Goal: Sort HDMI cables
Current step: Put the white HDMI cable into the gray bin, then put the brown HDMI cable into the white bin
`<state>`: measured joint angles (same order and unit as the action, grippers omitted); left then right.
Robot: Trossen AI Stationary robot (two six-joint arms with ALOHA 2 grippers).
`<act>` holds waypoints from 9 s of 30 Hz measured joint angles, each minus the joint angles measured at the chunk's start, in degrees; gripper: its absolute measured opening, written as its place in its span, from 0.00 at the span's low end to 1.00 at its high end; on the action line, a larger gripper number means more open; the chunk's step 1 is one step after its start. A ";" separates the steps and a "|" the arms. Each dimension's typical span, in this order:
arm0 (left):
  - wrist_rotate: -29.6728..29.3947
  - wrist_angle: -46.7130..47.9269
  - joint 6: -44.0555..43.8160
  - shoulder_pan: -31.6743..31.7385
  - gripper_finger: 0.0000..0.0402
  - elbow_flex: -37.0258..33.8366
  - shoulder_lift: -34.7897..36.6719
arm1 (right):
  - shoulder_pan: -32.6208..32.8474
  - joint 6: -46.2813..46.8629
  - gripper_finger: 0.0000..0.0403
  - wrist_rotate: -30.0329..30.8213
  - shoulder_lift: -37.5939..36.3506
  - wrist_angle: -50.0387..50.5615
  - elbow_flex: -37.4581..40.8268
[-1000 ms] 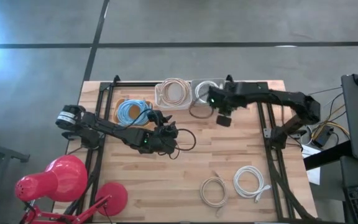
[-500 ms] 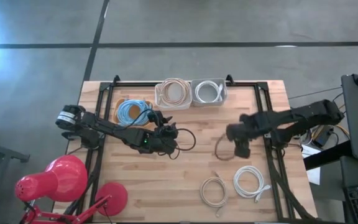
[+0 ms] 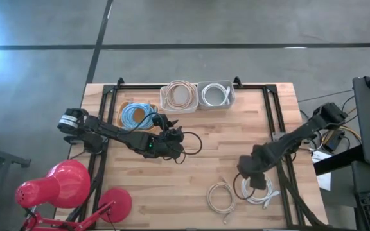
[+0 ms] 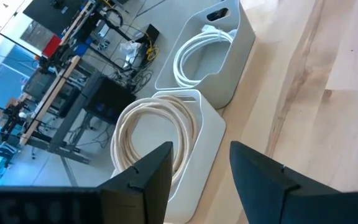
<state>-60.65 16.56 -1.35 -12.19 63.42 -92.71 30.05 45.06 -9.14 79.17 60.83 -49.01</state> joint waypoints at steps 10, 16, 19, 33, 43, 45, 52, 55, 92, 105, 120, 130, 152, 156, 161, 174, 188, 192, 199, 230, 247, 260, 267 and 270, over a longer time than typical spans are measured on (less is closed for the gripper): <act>-0.03 -0.05 -0.17 0.00 0.44 0.00 0.00 | 1.45 1.44 0.45 0.08 9.58 -1.58 0.70; 5.47 -0.11 -0.24 0.15 0.44 0.00 0.00 | 1.55 0.46 0.45 -2.39 15.22 -3.87 0.70; 16.11 -0.13 -0.10 0.68 0.44 0.00 0.00 | 2.01 -1.19 0.45 -2.76 16.86 -6.18 0.69; 31.05 -0.10 3.14 1.73 0.44 0.00 1.38 | 2.20 -2.91 0.10 -2.94 13.88 -8.68 0.74; 30.90 -0.02 4.81 2.23 0.44 0.00 1.46 | -0.03 -7.15 0.07 8.25 1.29 -7.71 -3.16; 30.75 -0.02 4.94 2.38 0.44 0.00 1.46 | -0.98 -8.96 0.07 15.12 -1.79 -7.76 -3.67; 30.72 -0.04 4.97 2.75 0.44 0.00 1.46 | -8.46 -17.15 0.07 38.21 -9.25 -7.78 -4.09; 30.59 -0.05 4.99 2.83 0.44 0.00 1.46 | -13.58 -20.90 0.07 48.59 -10.58 -9.71 -4.09; 29.06 -0.02 2.13 2.91 0.44 0.00 1.46 | -65.52 -42.54 0.18 41.58 11.50 -48.99 -5.42; 29.06 0.00 0.77 2.91 0.44 -0.24 1.46 | -65.51 -45.73 0.34 41.53 10.55 -37.81 -15.71; 29.08 0.56 -2.81 2.89 0.44 -0.91 1.46 | -50.33 -42.11 0.36 20.41 10.04 -12.59 -22.87; 29.95 2.58 -0.14 2.21 0.44 -0.50 2.14 | -30.80 -27.65 0.36 7.39 10.04 -3.19 -21.29; 44.81 0.85 3.87 2.36 0.44 1.05 2.25 | -5.77 -11.98 0.36 4.17 17.17 -26.14 -12.79; 45.18 0.68 4.98 2.36 0.44 1.05 2.25 | -4.47 -11.96 0.36 4.18 21.21 -26.84 -13.04; 45.17 0.45 7.18 2.36 0.44 1.05 2.25 | -3.32 -10.91 0.36 2.99 25.63 -27.13 -15.20; 44.77 0.42 8.44 2.36 0.44 1.03 2.25 | -3.05 -15.50 0.22 2.99 30.50 -25.20 -17.11; 44.62 2.88 8.77 2.36 0.44 1.01 4.12 | -7.24 -12.63 0.13 29.16 20.14 -19.82 -16.98; 43.05 6.12 8.74 2.32 0.44 1.16 7.53 | -12.52 -13.99 0.11 39.91 18.14 -17.95 -16.98; 34.46 8.97 7.62 2.32 0.44 1.01 15.48 | -25.82 -27.97 0.10 49.18 16.44 -26.18 -18.41; 24.56 10.18 1.58 2.34 0.44 -5.70 20.00 | -57.19 -26.66 0.12 32.99 38.85 -67.67 -29.66; 24.53 10.14 0.66 2.34 0.44 -5.73 19.98 | -54.84 -25.90 0.13 29.62 38.16 -48.62 -38.99; 24.53 10.12 -2.34 2.34 0.44 -5.73 19.98 | -54.90 -26.42 0.24 29.44 38.34 -49.17 -38.93; 24.54 10.12 -3.20 2.34 0.44 -5.73 19.98 | -54.63 -28.51 0.35 29.04 38.34 -49.27 -39.04; 24.55 10.12 -3.56 2.34 0.44 -5.73 19.98 | -54.24 -29.08 0.38 23.37 38.12 -49.27 -39.43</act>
<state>-36.10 26.68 -4.91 -9.85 57.69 -72.73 -24.19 15.97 14.23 117.30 11.55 -88.44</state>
